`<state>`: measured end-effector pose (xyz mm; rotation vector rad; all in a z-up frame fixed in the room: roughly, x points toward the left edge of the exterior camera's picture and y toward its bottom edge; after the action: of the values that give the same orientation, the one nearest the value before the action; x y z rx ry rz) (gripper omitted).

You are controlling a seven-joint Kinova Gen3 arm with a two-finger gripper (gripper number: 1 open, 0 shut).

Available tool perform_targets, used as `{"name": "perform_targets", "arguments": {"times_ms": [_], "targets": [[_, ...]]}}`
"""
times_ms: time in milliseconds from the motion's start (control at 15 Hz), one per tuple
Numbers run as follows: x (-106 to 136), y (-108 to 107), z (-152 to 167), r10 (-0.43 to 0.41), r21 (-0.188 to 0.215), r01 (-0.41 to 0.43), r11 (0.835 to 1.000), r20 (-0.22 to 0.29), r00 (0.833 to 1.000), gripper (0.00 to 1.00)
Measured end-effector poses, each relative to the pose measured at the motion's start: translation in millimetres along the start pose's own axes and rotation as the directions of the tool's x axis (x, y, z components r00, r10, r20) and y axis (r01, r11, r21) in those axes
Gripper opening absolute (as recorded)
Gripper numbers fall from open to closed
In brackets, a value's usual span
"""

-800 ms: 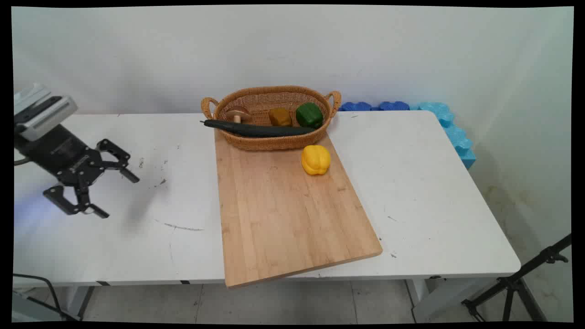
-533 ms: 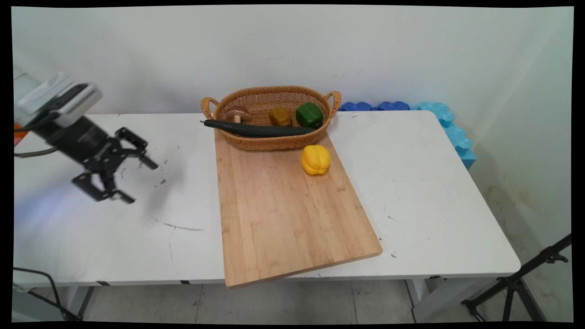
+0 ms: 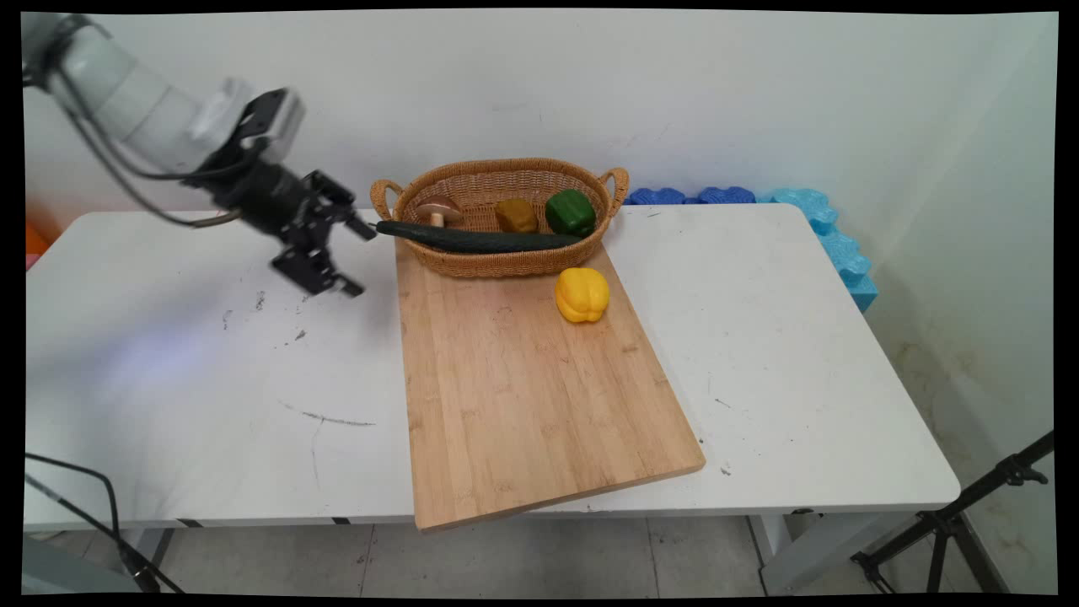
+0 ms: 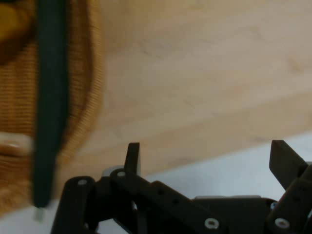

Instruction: Pick up the cucumber from the vegetable basket

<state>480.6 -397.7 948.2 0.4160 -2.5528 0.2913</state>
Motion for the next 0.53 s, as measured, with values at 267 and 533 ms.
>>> {"name": "perform_targets", "arguments": {"times_ms": [267,533], "targets": [[36,-34,28,-0.055,0.094,0.055,0.994,0.004,0.998,1.00],[60,-66,59,-0.108,0.171,0.103,0.980,0.022,0.994,1.00]]}}
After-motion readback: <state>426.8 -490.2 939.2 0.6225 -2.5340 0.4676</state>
